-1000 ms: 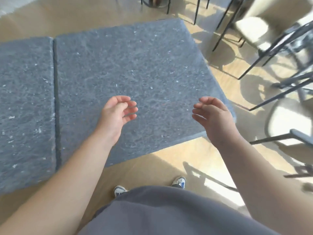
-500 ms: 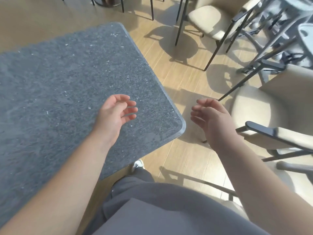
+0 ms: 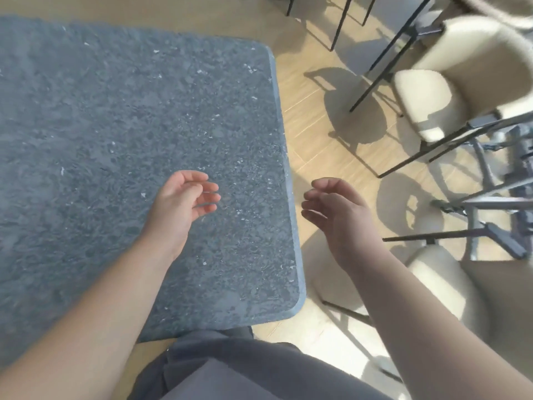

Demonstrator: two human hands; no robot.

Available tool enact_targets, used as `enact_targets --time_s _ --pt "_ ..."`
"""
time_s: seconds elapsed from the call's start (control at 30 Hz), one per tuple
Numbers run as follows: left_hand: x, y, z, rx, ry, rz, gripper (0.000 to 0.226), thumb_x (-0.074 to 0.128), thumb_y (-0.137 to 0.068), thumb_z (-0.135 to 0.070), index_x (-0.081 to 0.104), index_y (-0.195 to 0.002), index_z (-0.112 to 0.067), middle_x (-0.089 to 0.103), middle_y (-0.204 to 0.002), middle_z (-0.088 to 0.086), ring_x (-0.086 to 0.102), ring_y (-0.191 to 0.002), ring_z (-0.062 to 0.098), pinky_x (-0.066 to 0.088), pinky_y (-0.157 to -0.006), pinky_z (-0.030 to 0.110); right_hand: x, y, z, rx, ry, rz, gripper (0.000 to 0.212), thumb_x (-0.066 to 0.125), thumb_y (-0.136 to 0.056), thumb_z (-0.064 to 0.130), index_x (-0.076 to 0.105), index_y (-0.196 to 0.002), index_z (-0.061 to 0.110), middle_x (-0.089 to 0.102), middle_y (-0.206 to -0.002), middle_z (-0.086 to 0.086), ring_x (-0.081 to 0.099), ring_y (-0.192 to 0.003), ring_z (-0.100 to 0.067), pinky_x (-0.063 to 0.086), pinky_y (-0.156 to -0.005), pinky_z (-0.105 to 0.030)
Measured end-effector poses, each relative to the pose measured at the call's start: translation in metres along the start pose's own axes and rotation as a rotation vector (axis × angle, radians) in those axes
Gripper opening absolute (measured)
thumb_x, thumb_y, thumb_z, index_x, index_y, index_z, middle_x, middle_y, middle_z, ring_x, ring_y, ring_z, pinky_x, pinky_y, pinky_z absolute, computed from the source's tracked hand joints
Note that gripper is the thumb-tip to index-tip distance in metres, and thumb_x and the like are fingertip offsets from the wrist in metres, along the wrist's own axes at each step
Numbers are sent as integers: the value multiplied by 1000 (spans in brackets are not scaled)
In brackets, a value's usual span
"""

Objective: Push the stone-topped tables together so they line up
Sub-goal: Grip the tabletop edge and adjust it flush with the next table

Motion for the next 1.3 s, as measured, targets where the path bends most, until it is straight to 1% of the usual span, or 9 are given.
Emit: enact_targets --time_s 0.13,0.2,0.27,0.47,0.63,0.8,0.9,1.03,1.3 --pt "-4 -5 -13 23 64 -132 24 40 -100 2 60 -104 -10 71 -92 8 69 -85 25 57 -78 38 23 -43 22 -7 46 122 20 51 -81 5 61 -97 10 67 -80 -2 62 -75 -19 53 -80 -33" --pt "-16 4 -21 62 102 -226 23 39 -101 3 59 -106 -8 71 -90 7 69 -82 22 57 -79 39 43 -57 19 16 74 214 19 49 -87 0 60 -101 8 66 -81 -3 62 -75 -19 52 -80 -34" --pt "-29 18 -24 86 106 -343 22 39 -101 4 58 -106 -6 71 -89 7 69 -79 20 56 -78 37 67 -64 10 59 127 338 22 44 -94 -6 60 -102 8 66 -82 -4 63 -76 -19 51 -81 -35" --pt "-24 79 -12 112 238 -742 22 40 -102 5 59 -103 -5 69 -90 11 69 -74 19 57 -73 35 119 -68 0 137 268 735 25 42 -97 -5 63 -98 9 67 -81 -3 63 -76 -17 55 -80 -34" --pt "28 183 13 259 423 -1205 26 39 -102 3 60 -99 -10 72 -84 6 69 -76 23 56 -76 38 143 -47 30 144 317 1175 28 43 -97 -6 63 -91 13 67 -74 -2 60 -71 -19 53 -71 -29" --pt "93 253 -7 368 409 -1504 27 39 -102 2 60 -98 -15 71 -85 2 68 -75 16 56 -78 37 122 -12 69 63 312 1428 27 44 -98 -7 63 -95 11 67 -76 -1 63 -72 -15 56 -71 -25" --pt "124 262 -28 454 379 -1565 20 41 -102 -1 58 -105 -11 72 -84 -1 68 -77 17 58 -79 34 109 -2 85 4 365 1509 30 42 -97 -8 64 -97 11 69 -78 -1 65 -74 -14 56 -73 -28" --pt "157 249 -41 497 354 -1570 18 42 -103 -3 59 -108 -10 72 -88 -1 68 -82 19 58 -84 39 101 -6 111 -41 384 1545 29 40 -97 -9 63 -99 10 68 -80 -2 66 -71 -9 56 -72 -26" --pt "169 162 -75 573 344 -1451 22 42 -101 2 57 -102 -13 72 -85 -1 67 -79 19 55 -81 39 113 -89 168 -133 358 1458 31 40 -98 -8 62 -97 12 68 -75 4 65 -73 -11 57 -72 -26"
Point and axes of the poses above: each hand's wrist, its own y-axis away from the middle knuckle, its own x-axis out of the palm, z = x × y, the point moved 3 cm from there along -y, towards the middle knuckle
